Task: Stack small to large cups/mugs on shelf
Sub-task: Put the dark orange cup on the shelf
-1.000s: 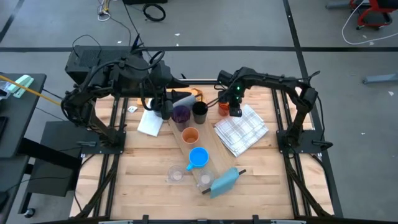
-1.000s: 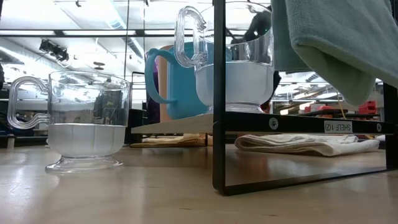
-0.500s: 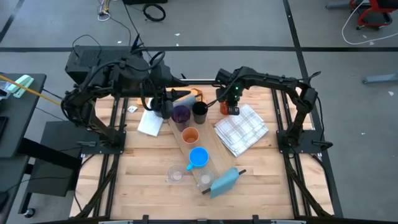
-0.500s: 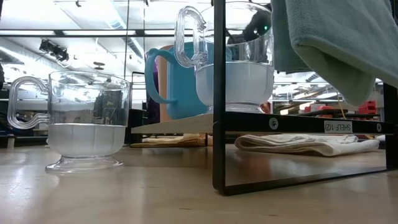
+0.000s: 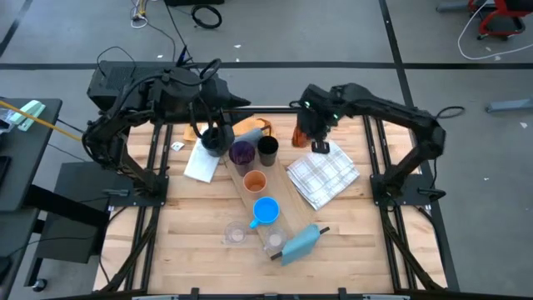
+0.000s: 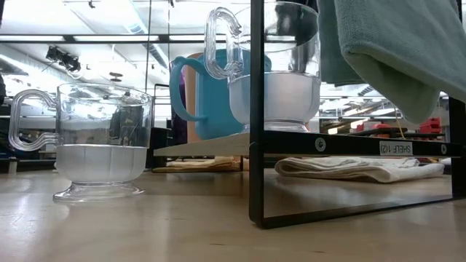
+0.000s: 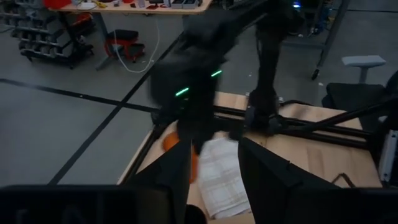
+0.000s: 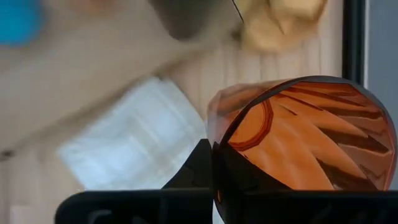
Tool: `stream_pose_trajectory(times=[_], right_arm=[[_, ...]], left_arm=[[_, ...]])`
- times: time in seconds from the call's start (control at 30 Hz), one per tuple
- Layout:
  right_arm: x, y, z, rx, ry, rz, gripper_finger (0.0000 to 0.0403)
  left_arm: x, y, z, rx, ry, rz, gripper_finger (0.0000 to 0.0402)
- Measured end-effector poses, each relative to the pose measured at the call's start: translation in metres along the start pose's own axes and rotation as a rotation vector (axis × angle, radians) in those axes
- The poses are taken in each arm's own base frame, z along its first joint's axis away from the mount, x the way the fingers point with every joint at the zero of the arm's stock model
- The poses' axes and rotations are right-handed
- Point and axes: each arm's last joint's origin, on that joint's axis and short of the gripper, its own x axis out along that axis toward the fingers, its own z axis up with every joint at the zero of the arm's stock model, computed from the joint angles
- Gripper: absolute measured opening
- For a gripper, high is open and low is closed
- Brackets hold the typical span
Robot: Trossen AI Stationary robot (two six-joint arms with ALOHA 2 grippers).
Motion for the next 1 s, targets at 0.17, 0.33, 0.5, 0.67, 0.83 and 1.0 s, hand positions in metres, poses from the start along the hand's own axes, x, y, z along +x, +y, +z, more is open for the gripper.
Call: stream_pose_trajectory(times=[0.17,0.33,0.5,0.67,0.83,1.0], right_arm=[[-0.03,0.072,0.003,-0.103,-0.109,0.037,0.0004],[-0.036,0.126,0.002,-0.24,-0.125,-0.034,0.0004],[-0.016,0.148,0.011,-0.399,-0.067,-0.064,0.0004],[0.001,0.158,0.016,-0.605,-0.009,-0.03,0.0004],[0.009,0.155,0.02,-0.693,0.009,-0.008,0.0004],[0.02,0.139,0.027,-0.665,0.013,-0.007,0.0004]], left_arm=[[0.001,0.004,0.0,0.0,0.0,0.016,0.0136],[0.001,0.006,0.0,-0.002,-0.001,0.021,0.0142],[0.001,0.006,0.002,-0.006,-0.013,0.02,0.0143],[0.001,0.006,0.002,-0.007,-0.014,0.02,0.0136],[0.001,0.006,0.001,-0.001,-0.011,0.02,0.0134],[0.001,0.006,0.001,0.007,-0.008,0.021,0.0139]])
